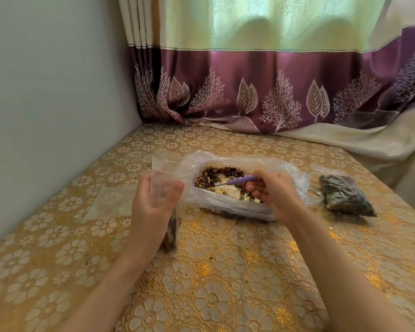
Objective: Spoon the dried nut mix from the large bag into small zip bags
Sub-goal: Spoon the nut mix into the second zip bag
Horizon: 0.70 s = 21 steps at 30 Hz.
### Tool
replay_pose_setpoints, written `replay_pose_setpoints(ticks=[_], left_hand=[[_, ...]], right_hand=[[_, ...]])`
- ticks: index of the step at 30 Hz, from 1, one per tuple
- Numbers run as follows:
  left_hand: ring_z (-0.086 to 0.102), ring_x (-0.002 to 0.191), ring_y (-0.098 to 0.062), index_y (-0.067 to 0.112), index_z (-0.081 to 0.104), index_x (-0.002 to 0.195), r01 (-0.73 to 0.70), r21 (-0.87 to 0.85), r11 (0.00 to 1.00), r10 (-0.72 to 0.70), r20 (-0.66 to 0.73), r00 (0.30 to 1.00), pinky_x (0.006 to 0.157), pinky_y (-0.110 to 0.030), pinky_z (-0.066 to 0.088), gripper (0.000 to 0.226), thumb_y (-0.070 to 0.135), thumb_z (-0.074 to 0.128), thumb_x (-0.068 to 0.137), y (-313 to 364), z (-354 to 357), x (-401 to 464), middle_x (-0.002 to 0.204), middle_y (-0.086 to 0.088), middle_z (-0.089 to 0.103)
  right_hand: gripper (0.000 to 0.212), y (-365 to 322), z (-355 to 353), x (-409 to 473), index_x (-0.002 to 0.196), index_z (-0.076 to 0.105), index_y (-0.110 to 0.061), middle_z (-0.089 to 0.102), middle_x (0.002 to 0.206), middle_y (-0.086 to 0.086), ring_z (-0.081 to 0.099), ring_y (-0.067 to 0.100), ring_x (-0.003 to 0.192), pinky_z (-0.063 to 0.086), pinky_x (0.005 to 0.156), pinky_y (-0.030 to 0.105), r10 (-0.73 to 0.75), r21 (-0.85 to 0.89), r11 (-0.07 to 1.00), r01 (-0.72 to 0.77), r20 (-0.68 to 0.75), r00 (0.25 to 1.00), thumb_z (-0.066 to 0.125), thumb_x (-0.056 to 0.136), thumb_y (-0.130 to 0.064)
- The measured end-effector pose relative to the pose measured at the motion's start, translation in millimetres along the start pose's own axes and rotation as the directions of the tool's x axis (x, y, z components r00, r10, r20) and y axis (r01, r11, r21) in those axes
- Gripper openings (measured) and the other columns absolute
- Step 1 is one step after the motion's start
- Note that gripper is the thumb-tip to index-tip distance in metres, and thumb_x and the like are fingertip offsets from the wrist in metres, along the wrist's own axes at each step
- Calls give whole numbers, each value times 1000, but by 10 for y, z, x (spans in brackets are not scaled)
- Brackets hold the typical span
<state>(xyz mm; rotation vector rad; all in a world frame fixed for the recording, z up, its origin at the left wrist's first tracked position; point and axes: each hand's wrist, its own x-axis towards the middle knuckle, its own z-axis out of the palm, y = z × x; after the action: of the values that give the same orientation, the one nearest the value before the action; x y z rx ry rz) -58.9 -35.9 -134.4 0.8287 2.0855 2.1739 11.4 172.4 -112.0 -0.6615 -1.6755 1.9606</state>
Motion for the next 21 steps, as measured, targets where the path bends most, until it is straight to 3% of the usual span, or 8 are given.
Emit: replay_pose_setpoints(ticks=[2, 5, 9, 14, 19, 21], left_hand=[[68, 79, -25, 50, 49, 107, 6, 16, 1000, -7, 6, 1000, 61, -38, 54, 47, 69, 63, 65, -22, 34, -20, 105, 0, 66], [69, 78, -18, 38, 47, 121, -9, 62, 998, 10, -2, 1000, 64, -39, 57, 60, 64, 61, 69, -100, 67, -29, 97, 11, 68], [69, 76, -11, 44, 48, 115, -42, 113, 993, 43, -7, 999, 65, -29, 54, 65, 81, 53, 62, -157, 87, -32, 93, 15, 69], [68, 67, -24, 54, 49, 103, -54, 131, 990, 56, -10, 998, 56, -35, 55, 52, 84, 51, 61, -198, 130, -8, 86, 8, 71], [62, 84, 9, 44, 49, 109, -75, 209, 975, 79, -9, 997, 63, -11, 47, 60, 82, 48, 63, -216, 129, 105, 92, 23, 66], [60, 84, 13, 39, 49, 112, -82, 246, 966, 86, -7, 996, 64, -10, 43, 62, 78, 47, 64, -202, 131, 189, 94, 24, 61]], right_hand=[[21, -12, -22, 0, 78, 63, 4, 73, 67, 10, 56, 7, 49, 46, 46, 15, 32, 29, 999, -32, -4, 999, 46, 90, 0], [25, -31, -51, 9, 72, 63, 0, 71, 61, 8, 56, 6, 47, 48, 46, 14, 61, 66, 996, -59, -29, 998, 46, 90, 0], [25, -70, -98, 26, 71, 60, -1, 70, 58, 8, 56, 6, 45, 46, 44, 14, 76, 99, 993, -70, -50, 996, 43, 88, 2], [18, -104, -163, 41, 78, 59, -1, 69, 58, 7, 54, 9, 50, 45, 42, 15, 70, 138, 988, -64, -38, 997, 44, 88, 0], [18, -205, -190, 25, 82, 62, 2, 63, 57, 6, 54, 10, 48, 44, 43, 15, 8, 174, 985, 9, -93, 996, 47, 90, -2], [19, -275, -202, -8, 81, 62, 2, 62, 57, 6, 53, 9, 48, 43, 43, 15, -49, 205, 977, 67, -92, 995, 47, 91, -3]])
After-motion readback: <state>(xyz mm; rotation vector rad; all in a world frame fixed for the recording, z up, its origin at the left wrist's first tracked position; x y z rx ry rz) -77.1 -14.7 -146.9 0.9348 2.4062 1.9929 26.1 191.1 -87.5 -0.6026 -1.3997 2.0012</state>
